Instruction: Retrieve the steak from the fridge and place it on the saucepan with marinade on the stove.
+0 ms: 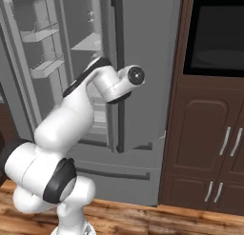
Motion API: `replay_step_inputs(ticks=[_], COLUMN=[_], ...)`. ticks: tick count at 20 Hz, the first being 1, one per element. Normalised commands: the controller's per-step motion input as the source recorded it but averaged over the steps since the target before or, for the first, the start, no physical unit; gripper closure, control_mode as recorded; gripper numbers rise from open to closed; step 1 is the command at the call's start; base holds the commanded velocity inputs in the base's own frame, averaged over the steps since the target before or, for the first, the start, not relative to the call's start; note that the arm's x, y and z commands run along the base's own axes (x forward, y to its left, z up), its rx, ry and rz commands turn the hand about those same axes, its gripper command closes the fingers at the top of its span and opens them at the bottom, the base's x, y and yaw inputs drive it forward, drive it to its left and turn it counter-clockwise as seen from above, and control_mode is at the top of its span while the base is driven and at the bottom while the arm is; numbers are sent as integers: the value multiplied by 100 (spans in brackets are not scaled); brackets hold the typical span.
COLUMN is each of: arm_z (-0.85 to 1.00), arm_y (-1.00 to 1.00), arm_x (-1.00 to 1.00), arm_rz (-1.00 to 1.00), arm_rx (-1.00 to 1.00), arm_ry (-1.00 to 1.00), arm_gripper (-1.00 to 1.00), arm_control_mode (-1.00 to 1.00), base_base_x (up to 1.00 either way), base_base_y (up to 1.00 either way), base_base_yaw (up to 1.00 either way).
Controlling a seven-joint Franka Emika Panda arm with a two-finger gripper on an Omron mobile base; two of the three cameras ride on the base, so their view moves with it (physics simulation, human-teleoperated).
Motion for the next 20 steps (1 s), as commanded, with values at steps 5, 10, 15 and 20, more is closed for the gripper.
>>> replay_step_inputs(ticks=[5,10,15,20], arm_z=[0,2,11,18], arm_y=[-10,-10,-4,13], arm_x=[-4,-38,-99,-84], arm_rz=[3,-1,-12,-11], arm_rx=[0,0,-3,-17], arm_ry=[0,-8,-44,-26], arm_gripper=[100,-100,-100,-100], arm_control_mode=[-100,-100,-100,-100], base_base_x=[0,0,0,0], base_base_y=[0,0,0,0], base_base_yaw=[0,0,0,0])
